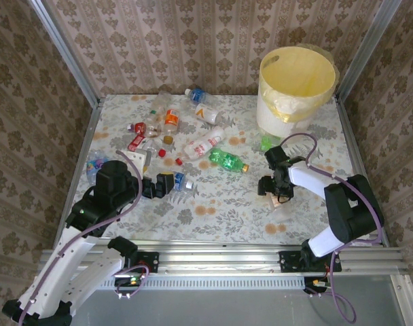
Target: Throw the plastic bottles in the bin
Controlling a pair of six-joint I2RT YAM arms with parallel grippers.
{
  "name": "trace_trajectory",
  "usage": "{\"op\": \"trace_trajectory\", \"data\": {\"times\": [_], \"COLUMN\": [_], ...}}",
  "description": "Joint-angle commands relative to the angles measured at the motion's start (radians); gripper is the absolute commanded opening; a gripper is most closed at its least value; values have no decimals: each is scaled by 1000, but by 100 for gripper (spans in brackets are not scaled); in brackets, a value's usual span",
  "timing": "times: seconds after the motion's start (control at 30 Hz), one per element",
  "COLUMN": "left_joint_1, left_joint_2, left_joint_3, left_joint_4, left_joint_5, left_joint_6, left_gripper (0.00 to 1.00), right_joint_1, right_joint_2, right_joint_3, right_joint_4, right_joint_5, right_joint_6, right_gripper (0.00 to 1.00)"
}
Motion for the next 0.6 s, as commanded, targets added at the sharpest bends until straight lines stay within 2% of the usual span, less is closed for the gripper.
{"op": "trace_trajectory", "data": {"times": [0.0, 0.17, 0.57], "left_joint_1": [-7, -7, -5], "left_joint_2": [-16, -28, -50], "left_joint_3": [14, 11, -1], "left_joint_4": [-11, -20, -12], "left_joint_5": [6, 2, -21], "left_joint_6": [-16, -9, -4], "left_gripper": [100, 100, 100], "right_joint_1": [-1, 0, 3], "right_joint_2": [34, 41, -160], "right_joint_3": [14, 26, 26], "right_joint_4": [22, 25, 35], "right_joint_5": [-51, -76, -88], "right_joint_6": [23, 21, 40], "right_gripper": [68, 52, 42]}}
